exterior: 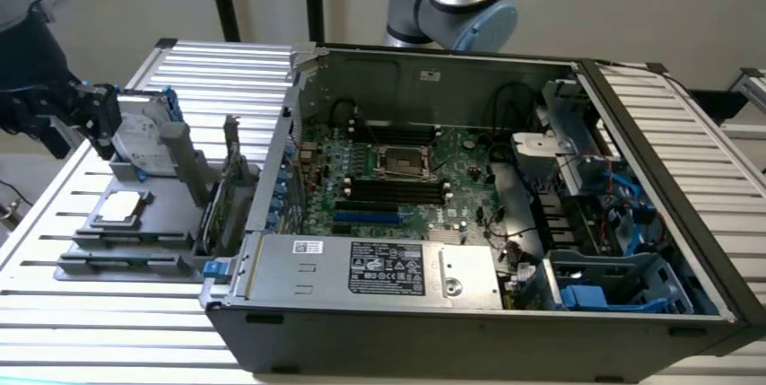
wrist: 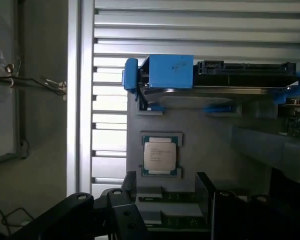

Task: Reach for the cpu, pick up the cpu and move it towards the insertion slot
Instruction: 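Pick up the cpu and move it towards the insertion slot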

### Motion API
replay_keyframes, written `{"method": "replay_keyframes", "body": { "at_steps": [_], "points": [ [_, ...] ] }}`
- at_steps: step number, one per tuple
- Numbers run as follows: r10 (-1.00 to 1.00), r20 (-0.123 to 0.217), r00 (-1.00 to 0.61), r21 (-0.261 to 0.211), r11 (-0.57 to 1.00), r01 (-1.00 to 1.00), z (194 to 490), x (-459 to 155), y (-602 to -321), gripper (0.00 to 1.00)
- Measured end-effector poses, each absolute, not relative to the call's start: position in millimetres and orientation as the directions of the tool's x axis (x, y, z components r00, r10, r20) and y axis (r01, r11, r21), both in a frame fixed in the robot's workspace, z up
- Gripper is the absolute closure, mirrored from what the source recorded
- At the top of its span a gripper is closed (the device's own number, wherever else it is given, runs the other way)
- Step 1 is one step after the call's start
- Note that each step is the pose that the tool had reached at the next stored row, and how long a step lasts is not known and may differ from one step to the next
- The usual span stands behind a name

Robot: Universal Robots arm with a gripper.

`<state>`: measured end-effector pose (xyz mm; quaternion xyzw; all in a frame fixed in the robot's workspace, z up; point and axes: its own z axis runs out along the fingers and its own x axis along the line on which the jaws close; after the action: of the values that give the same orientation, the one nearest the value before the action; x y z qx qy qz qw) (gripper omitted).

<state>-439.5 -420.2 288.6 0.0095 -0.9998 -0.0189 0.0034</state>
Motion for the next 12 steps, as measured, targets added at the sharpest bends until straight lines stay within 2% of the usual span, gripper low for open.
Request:
{"method": "replay_keyframes", "body": {
  "at_steps": [12],
  "points": [
    [-0.019, 0.006, -1.000, 0.038, 0.999, -0.019, 266.8, -439.5, -428.9, 0.41]
  ]
}}
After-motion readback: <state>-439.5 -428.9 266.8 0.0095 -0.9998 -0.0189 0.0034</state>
